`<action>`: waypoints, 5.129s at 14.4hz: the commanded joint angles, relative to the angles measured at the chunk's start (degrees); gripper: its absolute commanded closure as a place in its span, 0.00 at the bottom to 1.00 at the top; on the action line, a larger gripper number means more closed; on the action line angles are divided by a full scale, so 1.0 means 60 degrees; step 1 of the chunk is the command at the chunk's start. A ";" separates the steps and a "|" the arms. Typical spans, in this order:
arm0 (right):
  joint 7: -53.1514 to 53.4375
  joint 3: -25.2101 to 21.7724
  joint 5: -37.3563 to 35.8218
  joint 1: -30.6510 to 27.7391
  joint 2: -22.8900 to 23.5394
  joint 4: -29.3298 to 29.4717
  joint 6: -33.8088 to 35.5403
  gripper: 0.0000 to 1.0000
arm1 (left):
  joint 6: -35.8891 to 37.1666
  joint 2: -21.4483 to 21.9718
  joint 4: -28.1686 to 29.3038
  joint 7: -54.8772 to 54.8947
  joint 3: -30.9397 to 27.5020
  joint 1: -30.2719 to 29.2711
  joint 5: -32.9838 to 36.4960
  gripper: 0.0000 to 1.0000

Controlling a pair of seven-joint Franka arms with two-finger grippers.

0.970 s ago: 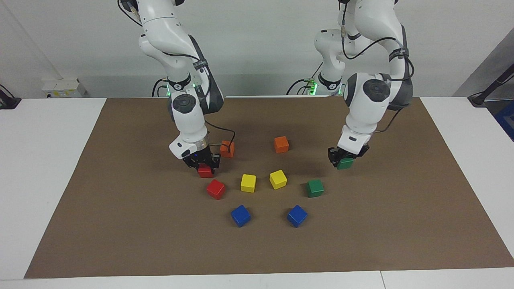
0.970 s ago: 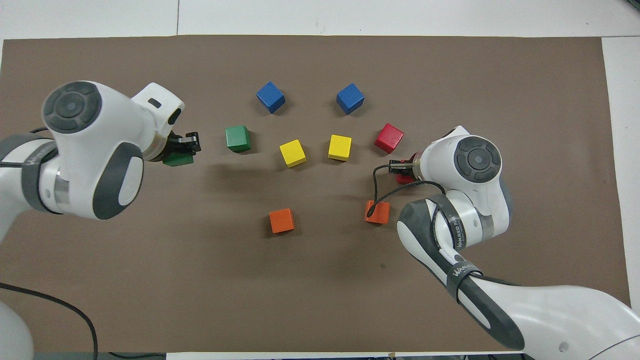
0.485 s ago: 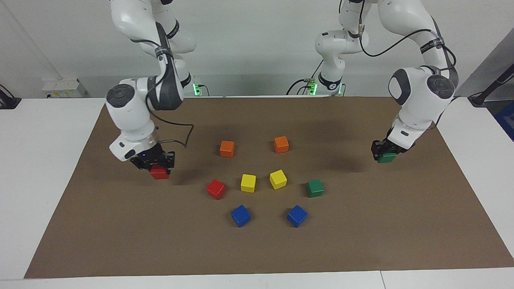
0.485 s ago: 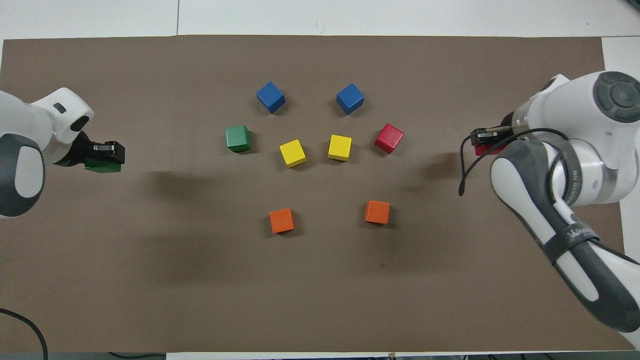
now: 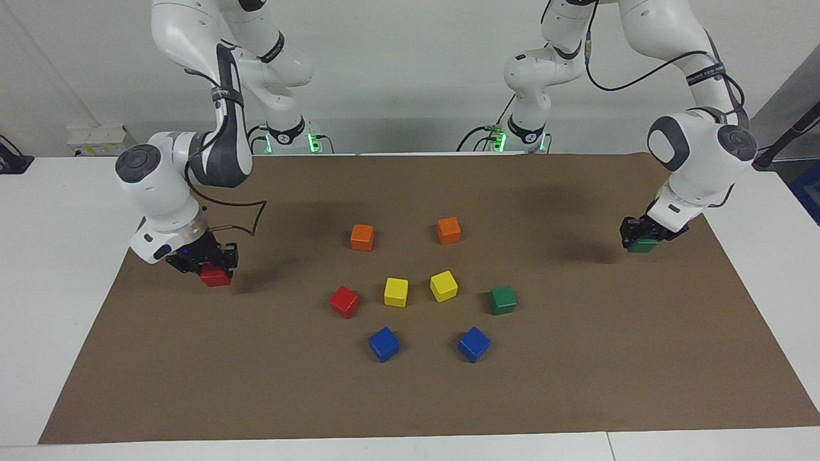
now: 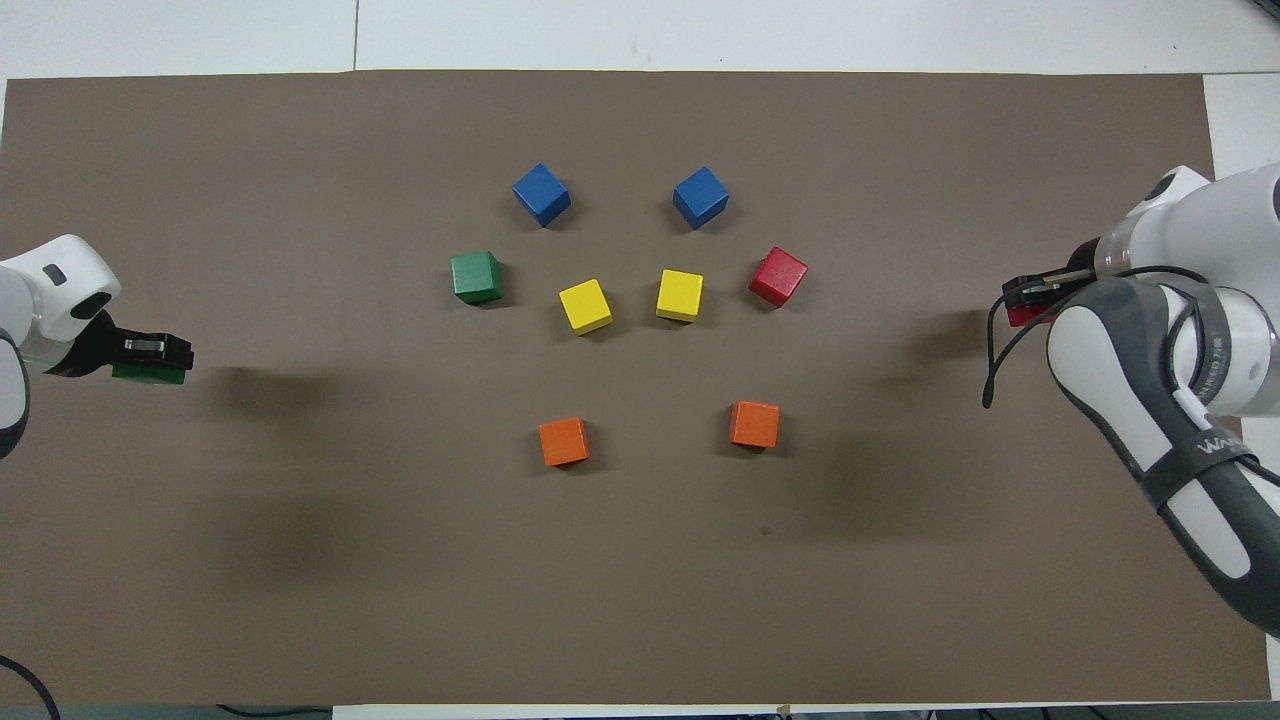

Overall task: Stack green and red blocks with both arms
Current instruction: 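Set the green cube down with the left gripper while the right gripper sets red down, then reach the left gripper to the other green cube while the right gripper reaches red, then grasp the second green cube with the left gripper while the right gripper grasps red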

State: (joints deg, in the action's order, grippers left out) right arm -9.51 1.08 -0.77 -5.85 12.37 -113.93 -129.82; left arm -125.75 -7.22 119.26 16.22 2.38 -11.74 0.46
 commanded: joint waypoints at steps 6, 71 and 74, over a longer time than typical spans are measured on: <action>-0.0129 0.0128 0.0129 -0.0314 0.0195 -0.0582 -0.0922 1.00 | -0.1352 0.0309 0.1612 0.0037 0.0072 -0.0270 -0.0151 1.00; 0.9451 0.0231 0.0026 0.3582 0.2934 0.3681 0.0631 0.00 | -0.1411 -0.3368 -0.2796 -0.6614 0.0014 0.5341 0.0172 0.94; 0.9451 0.0231 0.0041 0.3597 0.2847 0.3360 0.0325 0.00 | -0.1235 -0.3368 -0.2899 -0.6628 -0.0015 0.5341 0.0289 1.00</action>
State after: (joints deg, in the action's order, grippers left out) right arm 45.73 2.39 -0.36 15.53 31.42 -90.05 -125.21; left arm -133.14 -28.18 100.65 -22.00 3.36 19.30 0.91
